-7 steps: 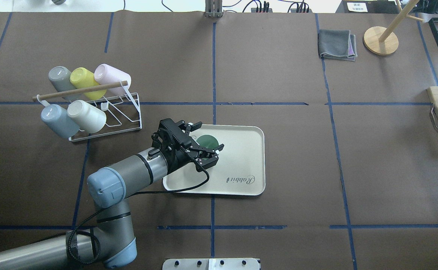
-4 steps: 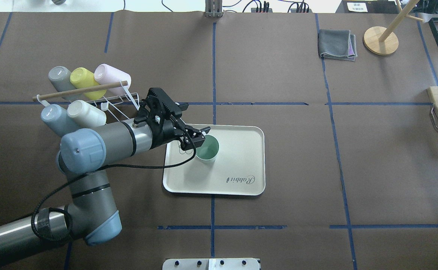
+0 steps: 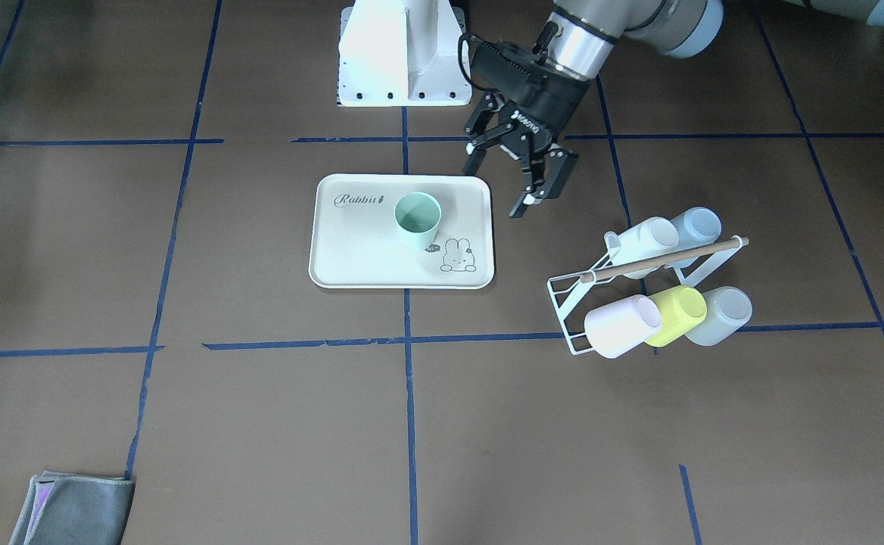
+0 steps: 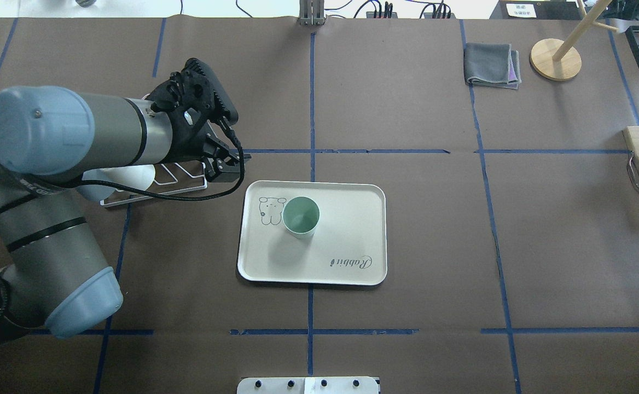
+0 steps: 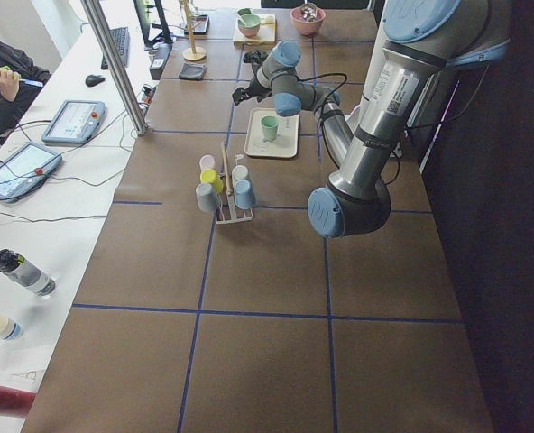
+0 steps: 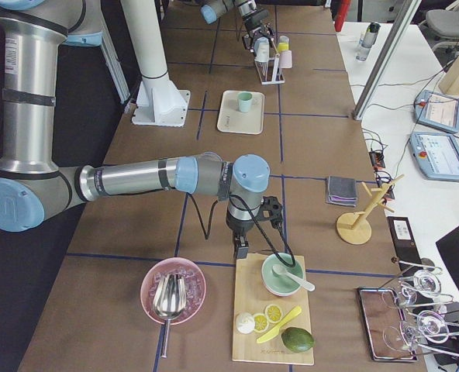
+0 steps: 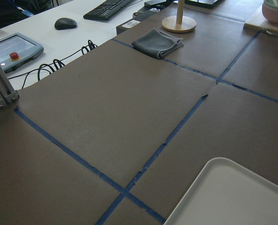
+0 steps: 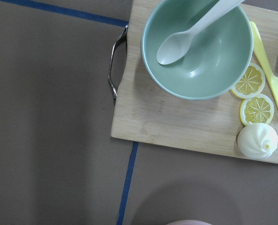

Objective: Pick up and place green cup on tray

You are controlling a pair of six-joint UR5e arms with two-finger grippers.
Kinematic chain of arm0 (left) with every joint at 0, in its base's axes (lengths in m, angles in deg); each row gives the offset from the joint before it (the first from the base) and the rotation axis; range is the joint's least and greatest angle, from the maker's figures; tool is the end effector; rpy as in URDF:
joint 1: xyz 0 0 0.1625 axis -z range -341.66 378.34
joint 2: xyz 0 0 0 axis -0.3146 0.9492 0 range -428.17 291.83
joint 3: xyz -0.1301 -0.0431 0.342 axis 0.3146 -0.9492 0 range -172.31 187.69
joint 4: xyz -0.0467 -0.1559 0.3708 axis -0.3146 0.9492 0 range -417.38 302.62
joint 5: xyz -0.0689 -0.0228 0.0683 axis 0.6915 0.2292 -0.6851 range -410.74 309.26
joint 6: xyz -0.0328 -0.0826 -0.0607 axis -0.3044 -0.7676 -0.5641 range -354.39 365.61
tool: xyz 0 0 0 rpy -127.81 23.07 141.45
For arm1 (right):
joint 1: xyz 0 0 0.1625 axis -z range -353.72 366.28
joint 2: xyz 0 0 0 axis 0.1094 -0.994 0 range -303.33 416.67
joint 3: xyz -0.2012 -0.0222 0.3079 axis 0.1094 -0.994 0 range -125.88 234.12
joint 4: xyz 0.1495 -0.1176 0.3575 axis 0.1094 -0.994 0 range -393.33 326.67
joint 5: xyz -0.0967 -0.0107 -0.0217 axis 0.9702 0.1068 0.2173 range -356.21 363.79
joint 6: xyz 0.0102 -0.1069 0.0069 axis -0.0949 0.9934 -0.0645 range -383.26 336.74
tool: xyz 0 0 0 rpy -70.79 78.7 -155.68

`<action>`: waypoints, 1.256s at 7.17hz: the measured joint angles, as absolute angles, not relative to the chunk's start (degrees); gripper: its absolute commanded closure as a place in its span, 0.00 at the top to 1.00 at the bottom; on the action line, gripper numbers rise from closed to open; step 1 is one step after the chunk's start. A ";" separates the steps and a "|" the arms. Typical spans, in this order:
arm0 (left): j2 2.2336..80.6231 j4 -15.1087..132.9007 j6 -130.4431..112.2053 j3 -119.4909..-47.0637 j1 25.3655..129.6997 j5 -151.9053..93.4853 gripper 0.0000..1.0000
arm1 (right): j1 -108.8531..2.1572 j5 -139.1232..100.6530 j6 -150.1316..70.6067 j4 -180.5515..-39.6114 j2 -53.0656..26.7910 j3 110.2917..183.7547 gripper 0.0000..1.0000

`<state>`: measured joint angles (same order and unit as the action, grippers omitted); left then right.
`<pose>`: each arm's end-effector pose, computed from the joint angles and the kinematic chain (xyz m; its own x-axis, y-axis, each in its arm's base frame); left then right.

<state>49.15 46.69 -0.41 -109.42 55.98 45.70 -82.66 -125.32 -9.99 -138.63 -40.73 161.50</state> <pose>0.3437 -0.4181 0.1252 0.5517 0.8225 -0.1384 -0.2336 0.3117 0.9210 0.0577 -0.4218 0.5540 0.7519 -0.1857 0.6325 0.1963 0.9791 0.0542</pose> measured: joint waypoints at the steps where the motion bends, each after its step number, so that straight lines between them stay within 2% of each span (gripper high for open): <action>1: 48.99 41.22 5.02 -111.20 57.56 45.56 1.00 | -82.66 -125.32 -9.99 -138.63 -40.62 161.47 1.00; 4: 47.95 37.79 12.55 -111.86 60.70 45.57 1.00 | -82.66 -125.38 -10.03 -138.63 -40.54 161.62 1.00; 6: 45.70 37.47 17.71 -110.84 66.94 49.90 1.00 | -82.66 -125.41 -10.00 -138.63 -40.54 161.69 1.00; 9: 43.52 32.50 19.62 -101.09 85.33 68.74 1.00 | -82.66 -125.41 -10.02 -138.66 -40.59 161.69 1.00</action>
<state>43.52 32.50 19.62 -101.09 85.33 68.74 -82.66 -125.41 -10.02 -138.66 -40.59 161.69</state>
